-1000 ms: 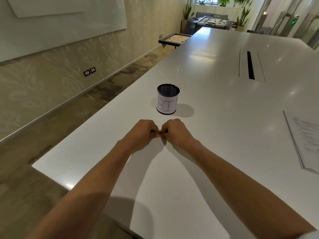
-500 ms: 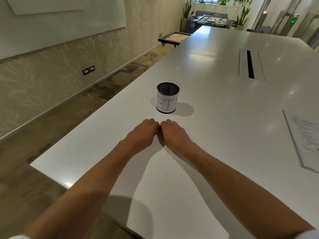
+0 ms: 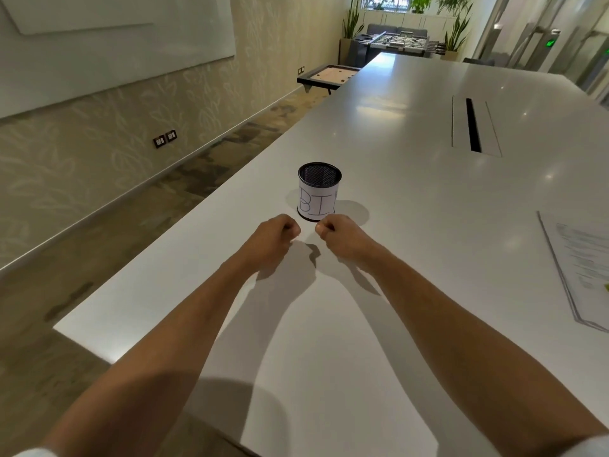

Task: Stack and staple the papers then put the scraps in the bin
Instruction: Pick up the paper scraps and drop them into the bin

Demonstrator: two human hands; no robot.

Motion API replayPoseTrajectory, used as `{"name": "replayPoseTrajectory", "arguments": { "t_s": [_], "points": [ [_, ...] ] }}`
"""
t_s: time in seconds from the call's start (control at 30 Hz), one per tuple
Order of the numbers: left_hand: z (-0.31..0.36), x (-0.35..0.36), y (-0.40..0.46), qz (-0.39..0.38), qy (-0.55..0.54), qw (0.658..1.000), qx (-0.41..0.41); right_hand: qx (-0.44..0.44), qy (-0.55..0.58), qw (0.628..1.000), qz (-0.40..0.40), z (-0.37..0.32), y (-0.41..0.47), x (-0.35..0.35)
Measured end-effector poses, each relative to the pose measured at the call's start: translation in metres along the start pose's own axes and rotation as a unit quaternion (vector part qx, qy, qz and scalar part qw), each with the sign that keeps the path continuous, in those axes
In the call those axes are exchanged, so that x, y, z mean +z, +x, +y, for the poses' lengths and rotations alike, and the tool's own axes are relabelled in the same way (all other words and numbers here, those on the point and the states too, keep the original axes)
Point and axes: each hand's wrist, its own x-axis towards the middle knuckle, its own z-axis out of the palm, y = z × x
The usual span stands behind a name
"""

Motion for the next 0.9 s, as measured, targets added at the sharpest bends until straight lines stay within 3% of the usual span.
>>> {"name": "replayPoseTrajectory", "arguments": {
  "t_s": [0.13,0.27,0.47,0.73,0.9],
  "points": [
    [0.018,-0.013,0.015,0.024,-0.076,0.997,0.006,0.014,0.118,0.993,0.011,-0.01,0.014,-0.018],
    [0.044,-0.028,0.036,0.06,-0.098,0.993,0.032,0.005,0.157,0.987,0.043,-0.029,0.028,-0.044],
    [0.07,-0.039,0.083,0.116,-0.052,0.99,0.057,-0.014,0.103,0.989,0.106,-0.047,0.059,-0.072],
    [0.074,-0.04,0.12,0.123,0.063,0.987,0.08,-0.017,-0.047,0.986,0.161,-0.054,0.084,-0.074],
    [0.064,-0.041,0.118,0.132,0.073,0.985,0.085,-0.049,-0.067,0.977,0.196,-0.049,0.085,-0.069]
  ]
}}
